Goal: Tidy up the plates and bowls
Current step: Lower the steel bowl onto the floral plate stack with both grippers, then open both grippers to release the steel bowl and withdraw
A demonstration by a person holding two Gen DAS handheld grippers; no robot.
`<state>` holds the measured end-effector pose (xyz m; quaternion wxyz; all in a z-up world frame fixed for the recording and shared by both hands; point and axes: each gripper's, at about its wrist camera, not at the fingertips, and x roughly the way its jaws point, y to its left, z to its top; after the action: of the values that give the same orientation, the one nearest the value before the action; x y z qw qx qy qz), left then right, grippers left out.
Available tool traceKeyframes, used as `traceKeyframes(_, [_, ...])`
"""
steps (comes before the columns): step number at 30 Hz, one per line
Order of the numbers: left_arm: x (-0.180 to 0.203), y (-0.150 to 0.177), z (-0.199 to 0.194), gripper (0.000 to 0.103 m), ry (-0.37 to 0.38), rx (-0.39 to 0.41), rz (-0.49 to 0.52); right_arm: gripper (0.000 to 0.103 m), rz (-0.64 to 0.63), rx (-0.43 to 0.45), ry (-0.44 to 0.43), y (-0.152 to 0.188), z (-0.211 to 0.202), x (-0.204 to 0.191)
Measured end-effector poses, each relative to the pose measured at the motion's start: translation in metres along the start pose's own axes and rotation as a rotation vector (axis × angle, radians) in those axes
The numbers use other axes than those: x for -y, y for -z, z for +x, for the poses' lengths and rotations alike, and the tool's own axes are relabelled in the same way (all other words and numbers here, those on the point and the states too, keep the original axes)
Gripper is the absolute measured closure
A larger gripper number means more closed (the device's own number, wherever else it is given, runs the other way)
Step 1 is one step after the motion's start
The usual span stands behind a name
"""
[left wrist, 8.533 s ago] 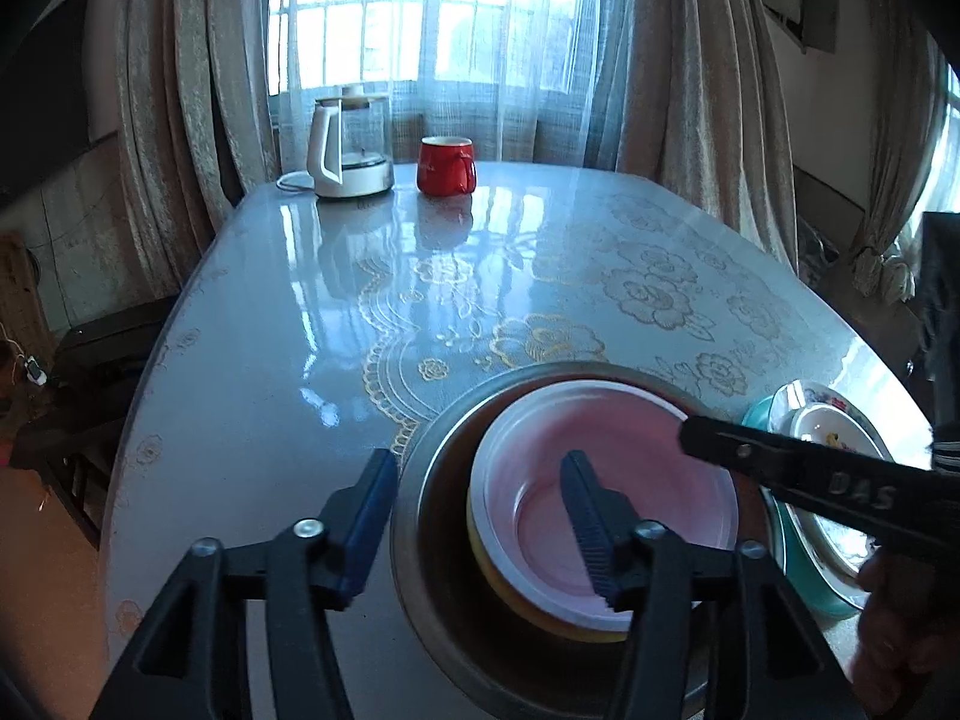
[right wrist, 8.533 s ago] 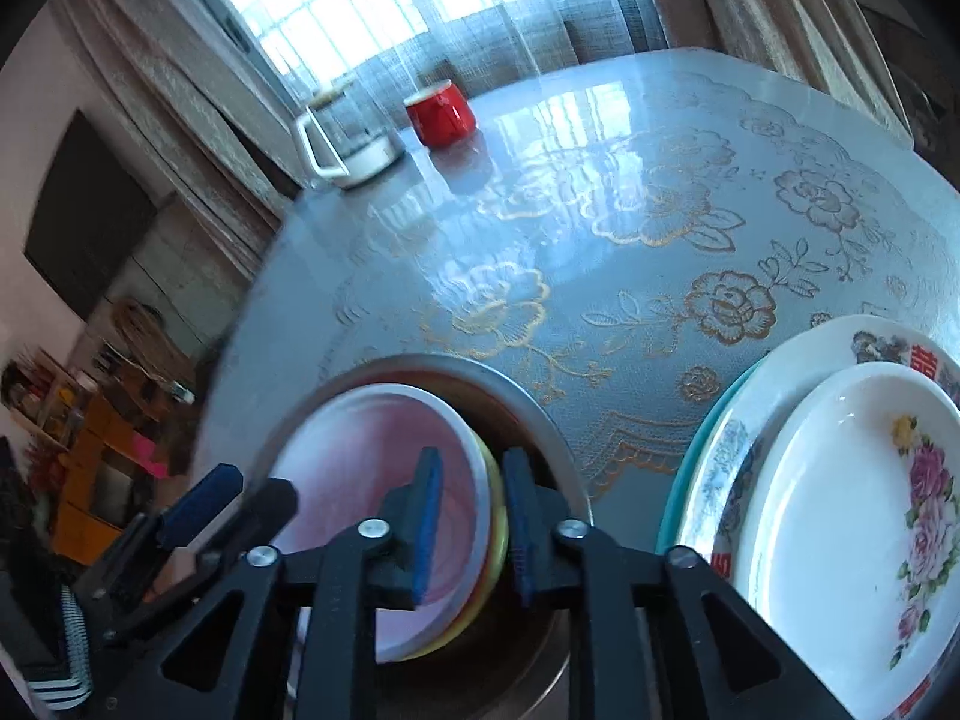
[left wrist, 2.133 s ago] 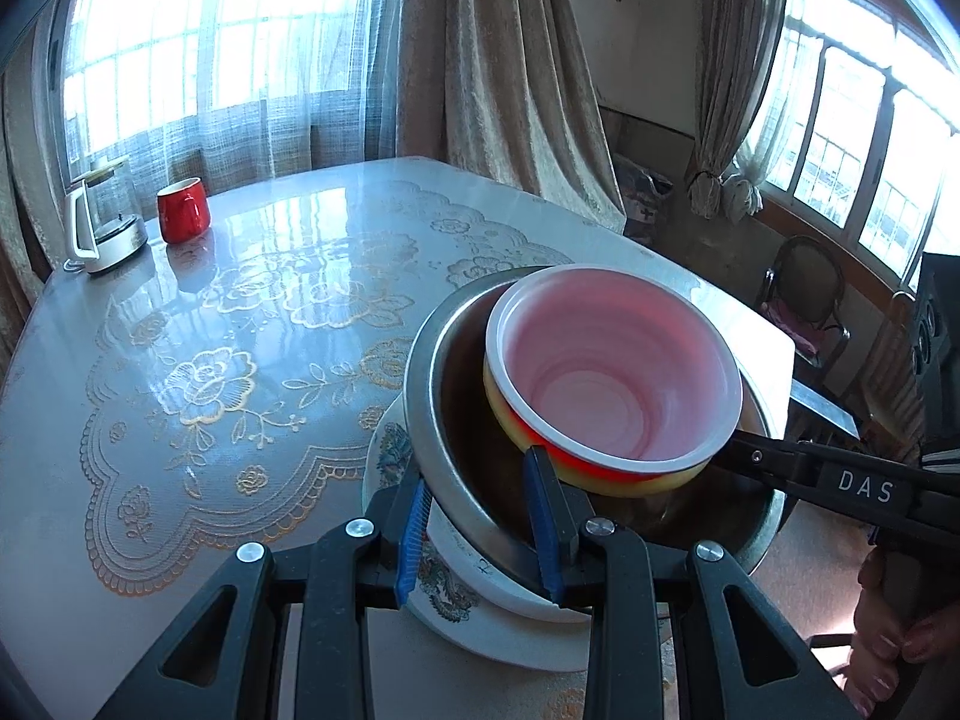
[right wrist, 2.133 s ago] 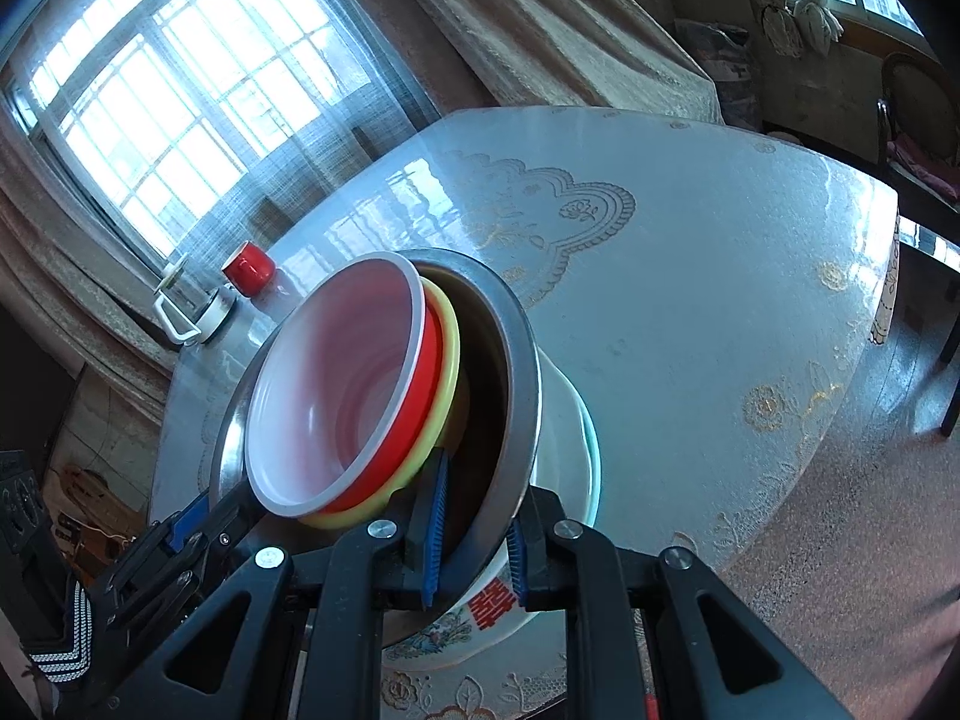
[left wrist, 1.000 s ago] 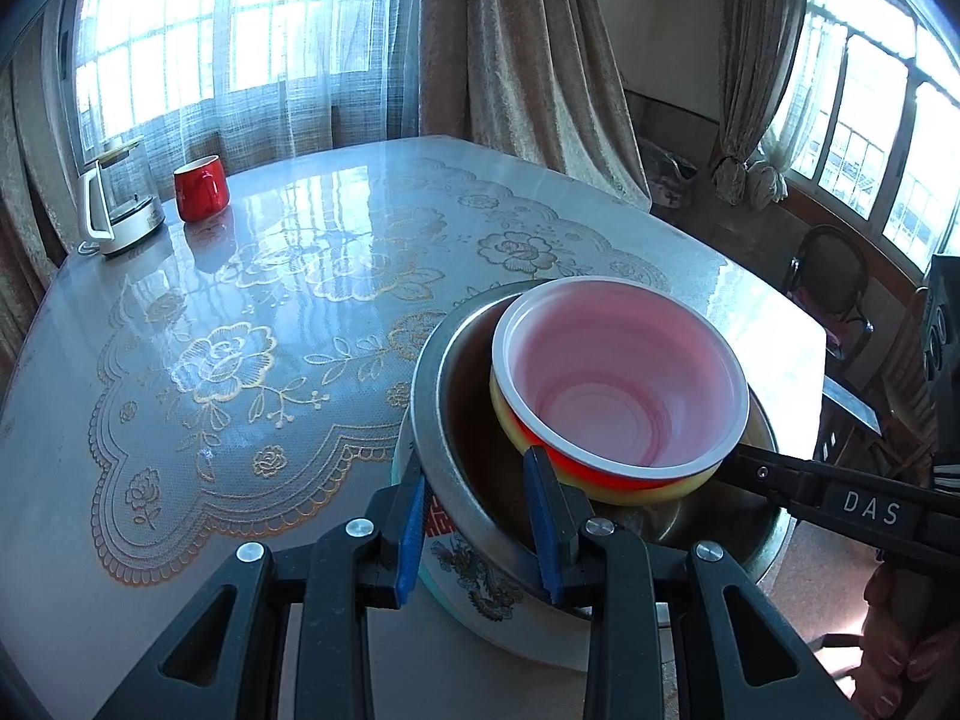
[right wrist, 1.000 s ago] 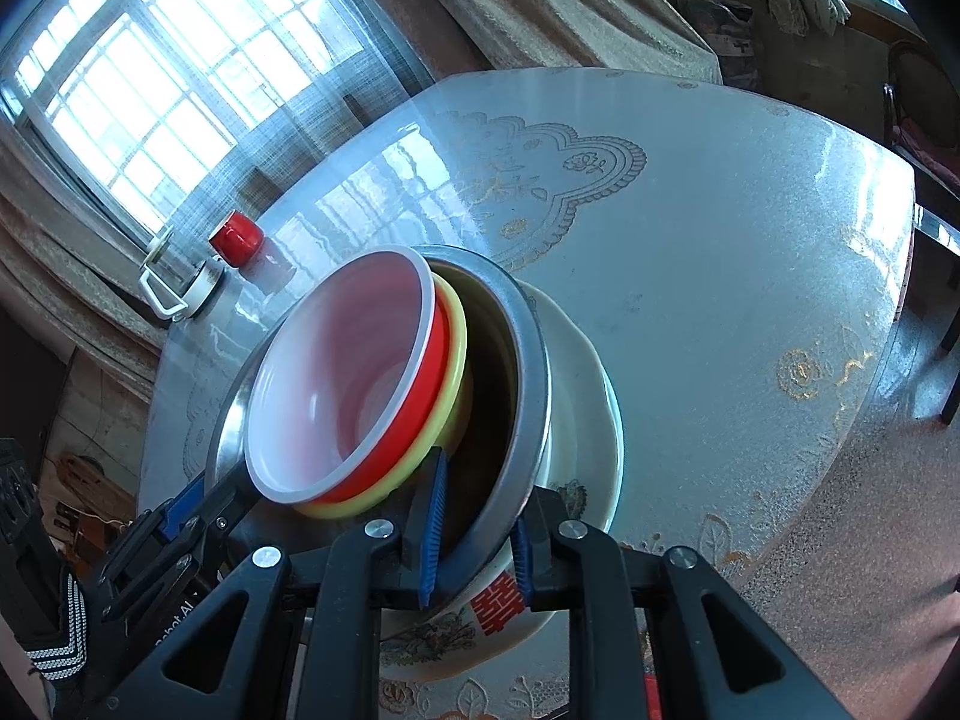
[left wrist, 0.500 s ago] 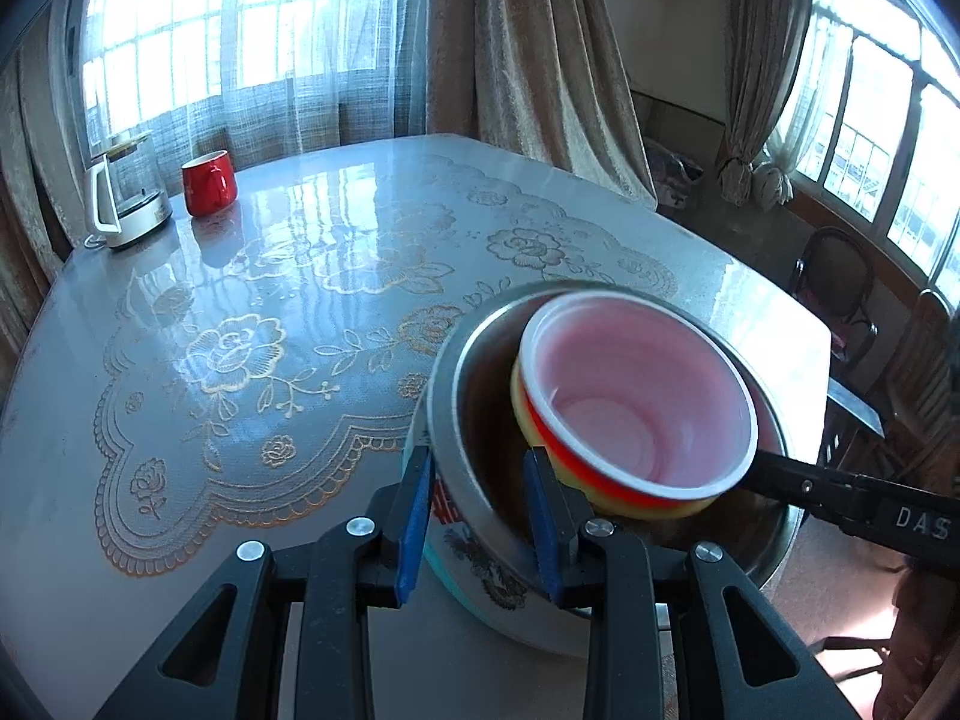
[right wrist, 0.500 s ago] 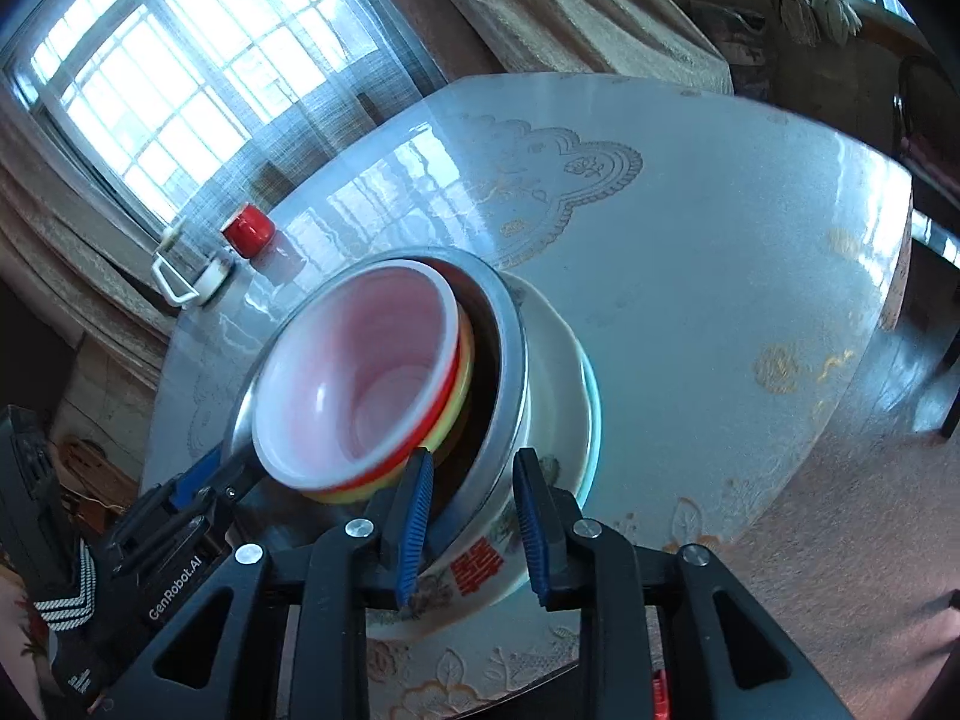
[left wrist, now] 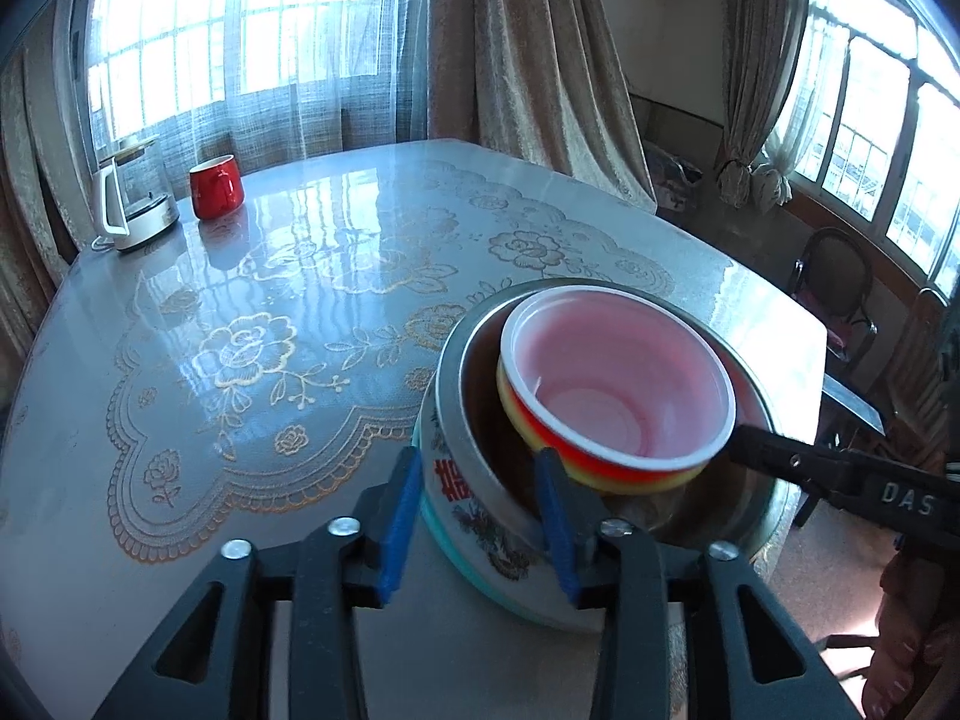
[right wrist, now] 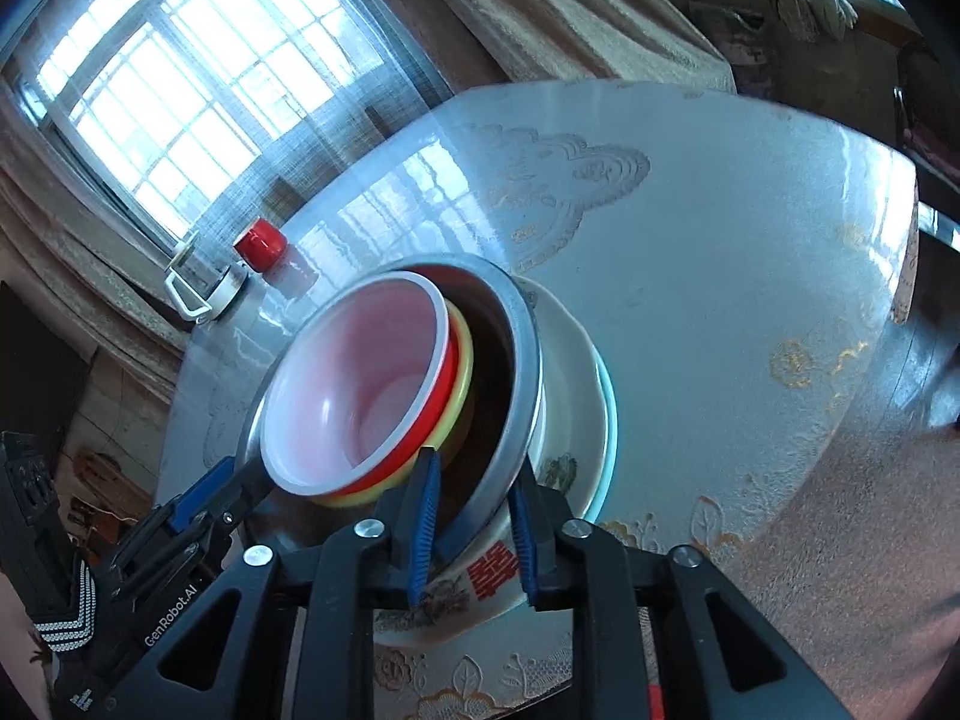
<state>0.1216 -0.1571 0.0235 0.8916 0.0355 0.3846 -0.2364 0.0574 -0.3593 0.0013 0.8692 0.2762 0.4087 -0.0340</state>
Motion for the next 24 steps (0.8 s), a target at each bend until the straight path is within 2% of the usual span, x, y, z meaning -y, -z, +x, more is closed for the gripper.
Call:
traceKeyframes(2, [-0.001, 0.003, -0.004, 0.047, -0.005, 0.004, -0.007, 0.069, -0.017, 0.029, 0.015, 0.002, -0.006, -0.004])
traceKeyframes(4, [-0.004, 0.007, -0.008, 0.036, -0.012, 0.007, -0.014, 0.066, -0.036, 0.073, 0.044, 0.004, -0.015, -0.007])
traceKeyframes(6, [-0.006, 0.010, -0.015, 0.032, -0.012, 0.015, -0.016, 0.063, -0.050, 0.108, 0.059, 0.007, -0.021, -0.010])
traceKeyframes(10, [-0.006, 0.017, -0.026, 0.013, -0.033, 0.030, -0.005, 0.058, -0.107, 0.175, 0.099, 0.020, -0.033, -0.020])
traceKeyframes(11, [-0.006, 0.020, -0.028, 0.011, -0.035, 0.034, -0.002, 0.057, -0.125, 0.192, 0.108, 0.025, -0.036, -0.022])
traceKeyframes(12, [-0.005, 0.022, -0.031, 0.008, -0.039, 0.038, 0.001, 0.051, -0.145, 0.210, 0.116, 0.030, -0.039, -0.025])
traceKeyframes(13, [-0.005, 0.024, -0.033, 0.005, -0.048, 0.040, 0.004, 0.040, -0.160, 0.221, 0.126, 0.034, -0.041, -0.028])
traceKeyframes(15, [-0.005, 0.030, -0.038, 0.002, -0.061, 0.047, 0.009, 0.030, -0.195, 0.250, 0.143, 0.044, -0.046, -0.035])
traceKeyframes(19, [0.000, 0.044, -0.049, 0.000, -0.100, 0.078, 0.052, 0.021, -0.236, 0.285, 0.166, 0.062, -0.051, -0.046])
traceKeyframes(24, [-0.001, 0.065, -0.057, 0.000, -0.126, 0.070, 0.090, 0.020, -0.240, 0.310, 0.195, 0.083, -0.054, -0.052])
